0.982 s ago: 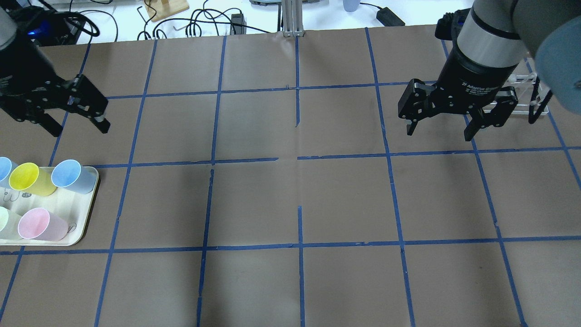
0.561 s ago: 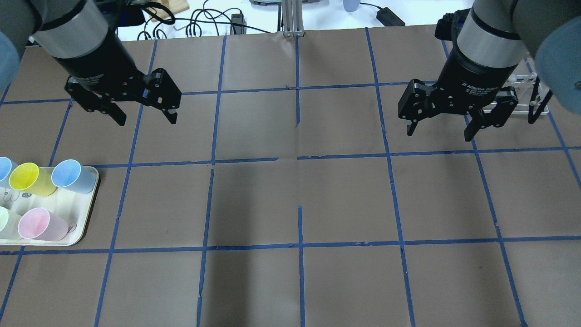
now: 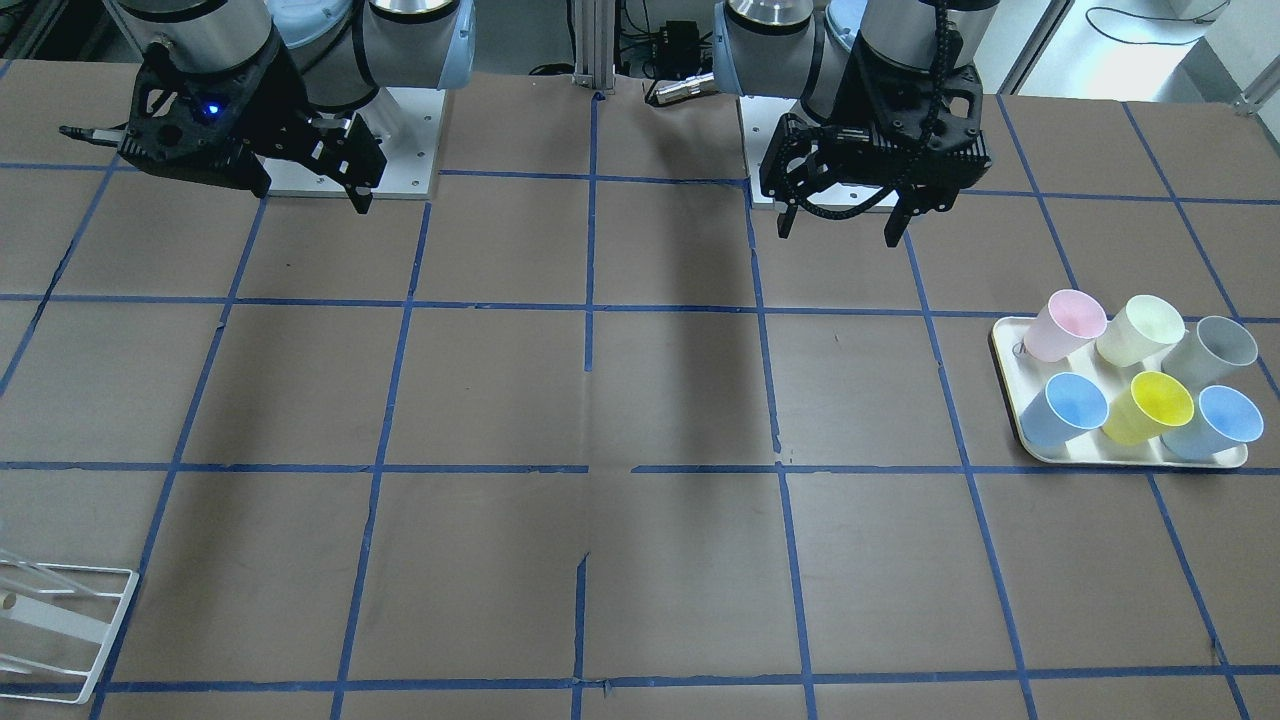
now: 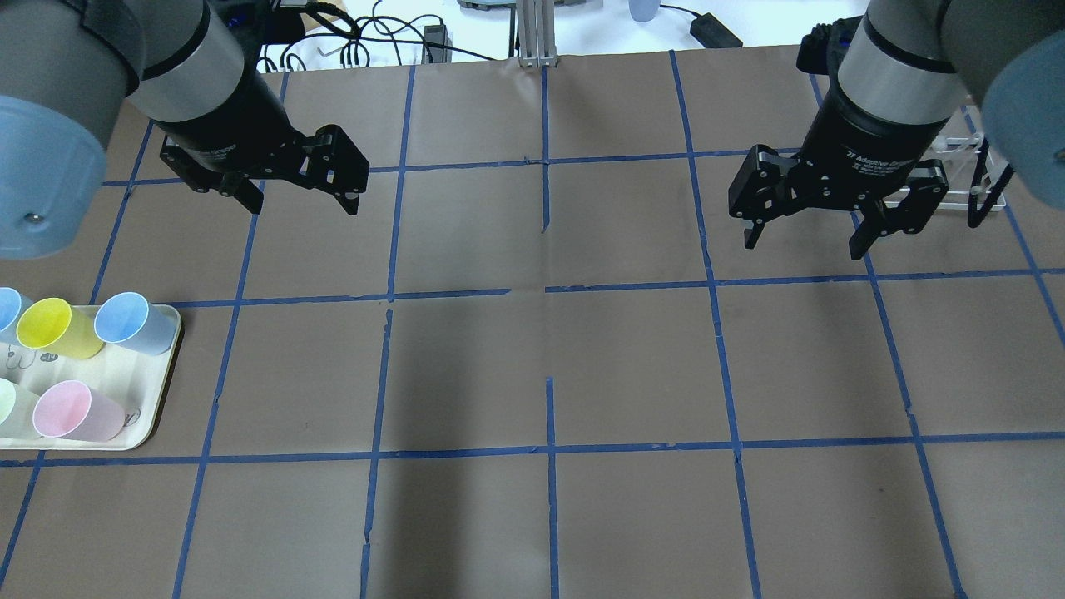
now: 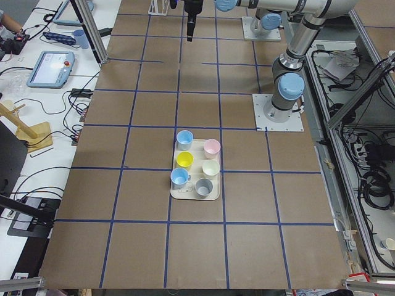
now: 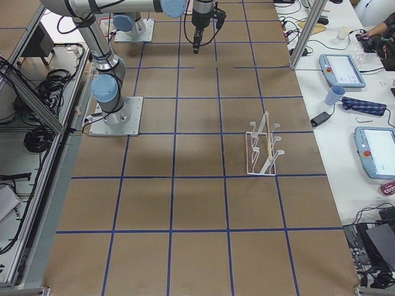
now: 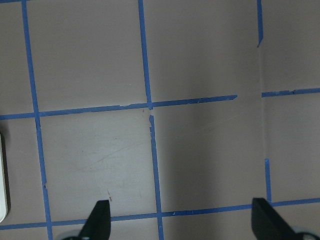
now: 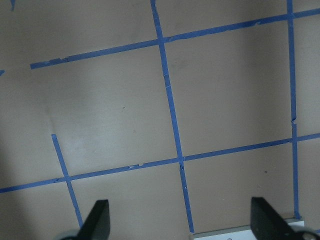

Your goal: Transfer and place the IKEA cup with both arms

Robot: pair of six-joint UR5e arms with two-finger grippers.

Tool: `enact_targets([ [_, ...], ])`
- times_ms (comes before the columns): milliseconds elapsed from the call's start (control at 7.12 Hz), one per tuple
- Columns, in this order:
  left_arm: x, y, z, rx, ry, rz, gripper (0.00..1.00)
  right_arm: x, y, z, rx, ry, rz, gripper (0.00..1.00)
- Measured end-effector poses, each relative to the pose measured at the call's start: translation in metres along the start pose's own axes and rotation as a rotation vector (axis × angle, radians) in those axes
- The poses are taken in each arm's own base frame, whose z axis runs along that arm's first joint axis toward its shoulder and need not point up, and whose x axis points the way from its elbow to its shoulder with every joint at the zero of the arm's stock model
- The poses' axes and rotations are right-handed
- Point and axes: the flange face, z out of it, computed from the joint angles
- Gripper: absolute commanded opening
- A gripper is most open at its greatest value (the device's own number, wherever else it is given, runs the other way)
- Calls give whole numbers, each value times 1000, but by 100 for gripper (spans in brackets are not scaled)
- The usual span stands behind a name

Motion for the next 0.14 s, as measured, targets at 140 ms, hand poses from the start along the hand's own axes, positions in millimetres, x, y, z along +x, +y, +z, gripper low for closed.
enact_targets([
  [140, -1, 0, 0, -1, 0, -3, 100, 1, 0, -1, 2, 3, 1, 100],
])
